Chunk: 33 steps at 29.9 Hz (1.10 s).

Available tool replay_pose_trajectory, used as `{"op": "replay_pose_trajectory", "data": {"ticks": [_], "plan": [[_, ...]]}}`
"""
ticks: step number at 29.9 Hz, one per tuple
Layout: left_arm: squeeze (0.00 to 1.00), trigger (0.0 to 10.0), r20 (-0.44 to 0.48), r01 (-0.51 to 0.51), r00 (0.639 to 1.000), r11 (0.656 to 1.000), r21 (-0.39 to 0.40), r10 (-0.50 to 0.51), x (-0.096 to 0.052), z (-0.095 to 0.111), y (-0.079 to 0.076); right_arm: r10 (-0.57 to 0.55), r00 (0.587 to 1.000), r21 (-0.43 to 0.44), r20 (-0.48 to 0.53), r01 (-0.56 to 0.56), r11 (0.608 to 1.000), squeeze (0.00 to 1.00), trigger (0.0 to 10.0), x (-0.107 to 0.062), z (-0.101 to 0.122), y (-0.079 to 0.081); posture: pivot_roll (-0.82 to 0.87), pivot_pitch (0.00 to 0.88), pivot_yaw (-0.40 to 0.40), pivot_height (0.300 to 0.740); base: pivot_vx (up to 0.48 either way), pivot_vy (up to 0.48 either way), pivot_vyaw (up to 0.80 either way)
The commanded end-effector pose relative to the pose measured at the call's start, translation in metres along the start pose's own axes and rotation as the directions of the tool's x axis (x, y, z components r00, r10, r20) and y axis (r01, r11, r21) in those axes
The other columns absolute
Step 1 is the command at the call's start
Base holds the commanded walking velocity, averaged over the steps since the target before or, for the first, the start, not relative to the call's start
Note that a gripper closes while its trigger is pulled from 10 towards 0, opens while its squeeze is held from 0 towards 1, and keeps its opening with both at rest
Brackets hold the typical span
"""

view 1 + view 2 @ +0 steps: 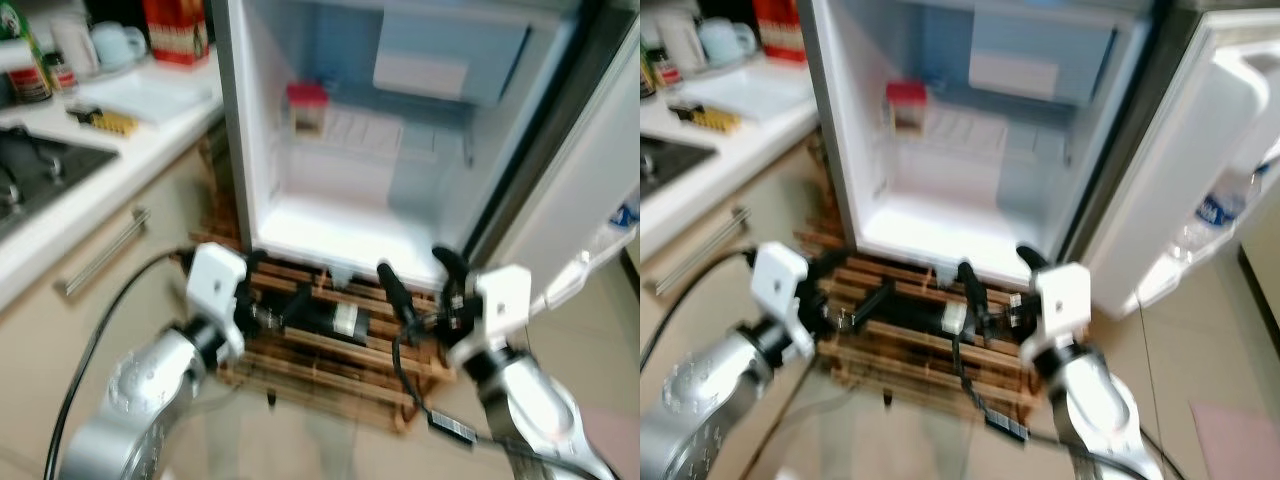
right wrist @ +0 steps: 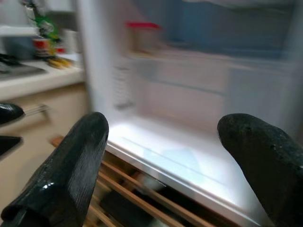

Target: Restocking fridge

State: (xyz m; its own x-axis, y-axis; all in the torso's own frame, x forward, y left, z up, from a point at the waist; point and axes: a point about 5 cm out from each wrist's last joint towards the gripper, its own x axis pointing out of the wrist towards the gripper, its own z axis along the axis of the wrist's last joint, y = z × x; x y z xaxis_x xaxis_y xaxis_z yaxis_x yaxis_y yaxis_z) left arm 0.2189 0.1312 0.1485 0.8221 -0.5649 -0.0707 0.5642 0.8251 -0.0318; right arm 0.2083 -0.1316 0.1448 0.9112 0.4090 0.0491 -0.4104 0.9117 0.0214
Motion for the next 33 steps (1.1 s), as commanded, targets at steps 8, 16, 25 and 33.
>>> {"op": "replay_pose_trajectory", "data": {"ticks": [8, 16, 25, 33], "plan": [[0.00, 10.0, 0.016, 0.009, 1.000, 1.000, 0.026, -0.010, 0.001, 0.005, -0.001, 0.031, 0.999, -0.007, -0.006, -0.031, 0.999, 0.00, 10.0, 0.003, 0.001, 0.000, 0.06, 0.005, -0.004, 0.740, 0.000, -0.480, 0.51], [0.00, 10.0, 0.013, 0.015, 1.000, 0.999, 0.028, -0.015, 0.002, 0.005, -0.001, 0.021, 1.000, -0.007, -0.011, -0.021, 1.000, 0.00, 10.0, 0.001, -0.001, -0.001, 0.06, 0.006, 0.004, 0.740, 0.000, -0.480, 0.19], [0.00, 10.0, 0.026, -0.002, 1.000, 0.999, 0.039, 0.001, 0.005, 0.007, 0.002, 0.030, 0.999, -0.046, -0.014, -0.031, 0.998, 0.00, 10.0, 0.002, -0.001, -0.003, 0.05, 0.006, 0.009, 0.740, 0.000, -0.480, 0.00], [0.00, 10.0, 0.036, -0.016, 0.999, 0.999, 0.036, 0.015, 0.008, 0.007, 0.005, 0.017, 1.000, -0.092, 0.005, -0.017, 0.996, 0.00, 10.0, 0.012, 0.002, -0.008, 0.05, 0.000, 0.010, 0.740, 0.000, -0.480, 0.22]]}}
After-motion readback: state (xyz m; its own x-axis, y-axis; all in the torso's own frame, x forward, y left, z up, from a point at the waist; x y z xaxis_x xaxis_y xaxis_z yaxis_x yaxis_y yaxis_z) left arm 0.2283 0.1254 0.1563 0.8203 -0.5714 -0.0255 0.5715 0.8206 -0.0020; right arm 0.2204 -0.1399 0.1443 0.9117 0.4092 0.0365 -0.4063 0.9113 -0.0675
